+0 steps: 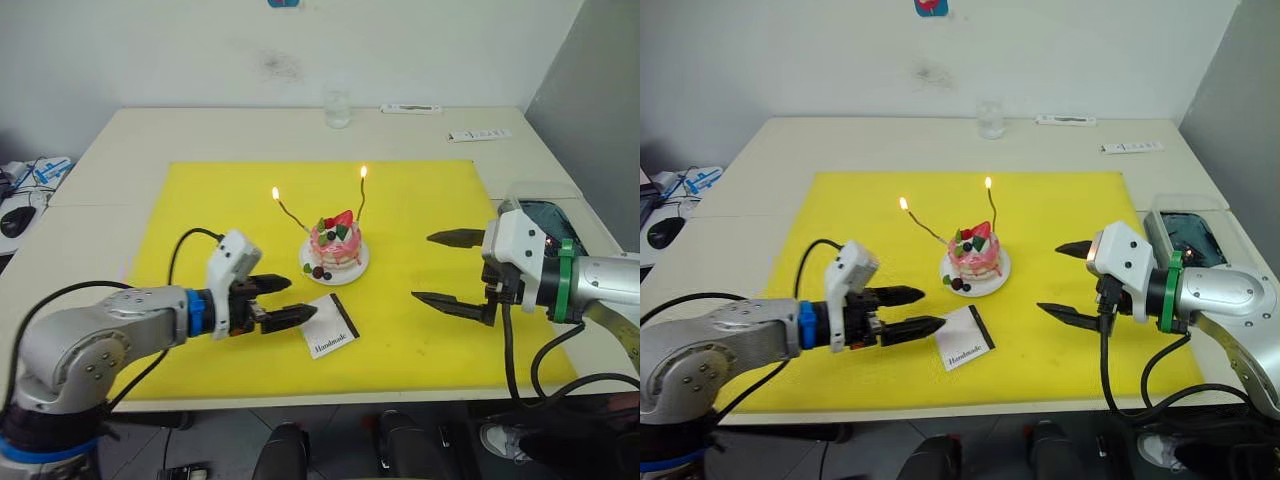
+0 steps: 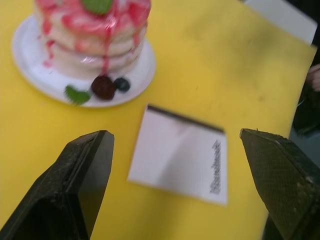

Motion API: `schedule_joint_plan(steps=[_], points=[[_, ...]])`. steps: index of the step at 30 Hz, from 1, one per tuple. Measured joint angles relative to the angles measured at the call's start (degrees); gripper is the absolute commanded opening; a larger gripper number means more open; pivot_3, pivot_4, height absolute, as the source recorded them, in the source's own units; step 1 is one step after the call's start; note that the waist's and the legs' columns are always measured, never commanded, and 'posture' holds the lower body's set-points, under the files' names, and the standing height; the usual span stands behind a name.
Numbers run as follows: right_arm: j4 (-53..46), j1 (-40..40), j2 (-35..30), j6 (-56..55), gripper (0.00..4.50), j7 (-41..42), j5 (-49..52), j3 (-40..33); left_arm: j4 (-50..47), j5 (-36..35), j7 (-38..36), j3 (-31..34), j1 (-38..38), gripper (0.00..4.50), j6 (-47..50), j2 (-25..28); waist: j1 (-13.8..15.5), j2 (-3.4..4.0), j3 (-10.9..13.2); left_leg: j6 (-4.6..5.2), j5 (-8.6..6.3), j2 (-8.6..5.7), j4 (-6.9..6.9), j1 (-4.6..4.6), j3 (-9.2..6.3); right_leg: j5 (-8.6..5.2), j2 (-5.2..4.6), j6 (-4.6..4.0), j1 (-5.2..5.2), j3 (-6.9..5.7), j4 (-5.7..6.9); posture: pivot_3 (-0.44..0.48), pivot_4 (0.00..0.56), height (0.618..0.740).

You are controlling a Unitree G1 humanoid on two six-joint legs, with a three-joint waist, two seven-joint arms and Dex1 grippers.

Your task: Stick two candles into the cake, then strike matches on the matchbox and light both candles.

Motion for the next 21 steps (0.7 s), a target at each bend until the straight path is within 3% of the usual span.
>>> schedule_joint_plan(steps=[4, 11, 16, 21], points=[[1.16, 0.39, -2.31, -1.36, 4.5, 3.46, 0.71, -1.94, 4.86, 9.73, -9.51, 3.47, 7.1, 4.46, -13.49, 4.51, 0.15, 0.0, 0.01, 0.01, 0.0, 0.01, 0.01, -0.03, 0.02, -0.02, -0.02, -0.04, 0.0, -0.01, -0.05, 0.0, 0.15, 0.74], [3.95, 3.21, -7.64, -0.63, 4.5, 9.46, 4.15, -10.18, 11.56, 19.51, -19.48, 10.59, 13.04, 4.46, -28.86, 7.39, 0.26, -0.03, 0.02, 0.02, -0.01, 0.04, 0.02, -0.04, 0.08, -0.02, -0.04, -0.03, -0.01, -0.01, -0.07, 0.0, 0.15, 0.74], [7.1, 5.42, -11.43, -2.23, 4.5, 15.48, 4.61, -15.05, 12.7, 25.8, -20.37, 12.68, 16.61, 4.46, -33.42, 8.12, 0.14, -0.02, 0.03, 0.03, -0.02, 0.08, 0.0, -0.01, 0.14, -0.02, -0.03, -0.03, -0.02, 0.01, -0.06, 0.0, 0.15, 0.74], [7.74, 6.99, -12.39, -3.28, 4.5, 17.84, 4.62, -16.45, 12.7, 26.0, -21.18, 13.34, 17.16, 4.46, -33.57, 6.7, 0.12, -0.03, 0.04, 0.04, -0.02, 0.09, 0.02, -0.01, 0.17, -0.01, -0.02, -0.01, -0.02, 0.02, -0.04, 0.0, 0.15, 0.74]])
